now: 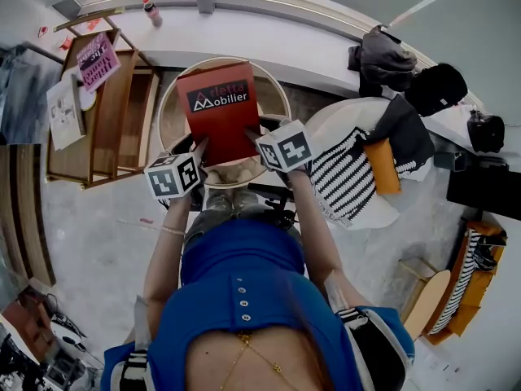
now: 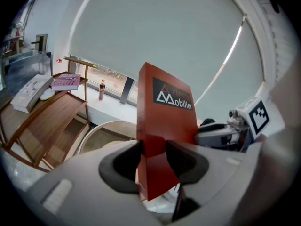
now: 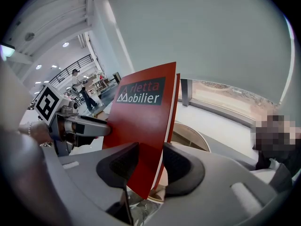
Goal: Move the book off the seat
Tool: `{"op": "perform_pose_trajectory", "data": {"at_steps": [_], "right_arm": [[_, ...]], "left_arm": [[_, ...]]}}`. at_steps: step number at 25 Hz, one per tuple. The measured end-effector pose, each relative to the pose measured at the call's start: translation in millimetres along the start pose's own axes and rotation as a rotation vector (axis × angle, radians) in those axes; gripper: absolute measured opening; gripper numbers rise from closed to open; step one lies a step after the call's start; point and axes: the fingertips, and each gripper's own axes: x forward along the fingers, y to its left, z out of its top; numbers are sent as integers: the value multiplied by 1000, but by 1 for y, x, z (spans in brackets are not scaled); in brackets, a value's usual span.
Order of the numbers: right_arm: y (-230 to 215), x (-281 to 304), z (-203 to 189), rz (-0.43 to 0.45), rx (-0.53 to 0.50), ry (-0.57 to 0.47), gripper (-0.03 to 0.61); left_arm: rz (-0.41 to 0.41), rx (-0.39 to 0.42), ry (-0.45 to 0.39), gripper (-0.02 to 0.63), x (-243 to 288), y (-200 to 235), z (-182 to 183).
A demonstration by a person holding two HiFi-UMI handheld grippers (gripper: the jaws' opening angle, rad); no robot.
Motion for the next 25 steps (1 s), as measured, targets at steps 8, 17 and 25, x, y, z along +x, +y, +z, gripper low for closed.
{"op": "perform_pose_trajectory", "data": {"at_steps": [8, 17, 25], "right_arm": [[-19, 39, -23, 27, 39, 73, 160], [-47, 102, -73, 60, 155, 161, 160], [-72, 176, -116, 91, 288, 233, 158]], "left_arm": [[6, -14, 71, 170, 38, 19, -20], [11, -27, 190, 170, 100, 50, -62], [38, -49, 283, 171, 167, 93, -99]]}}
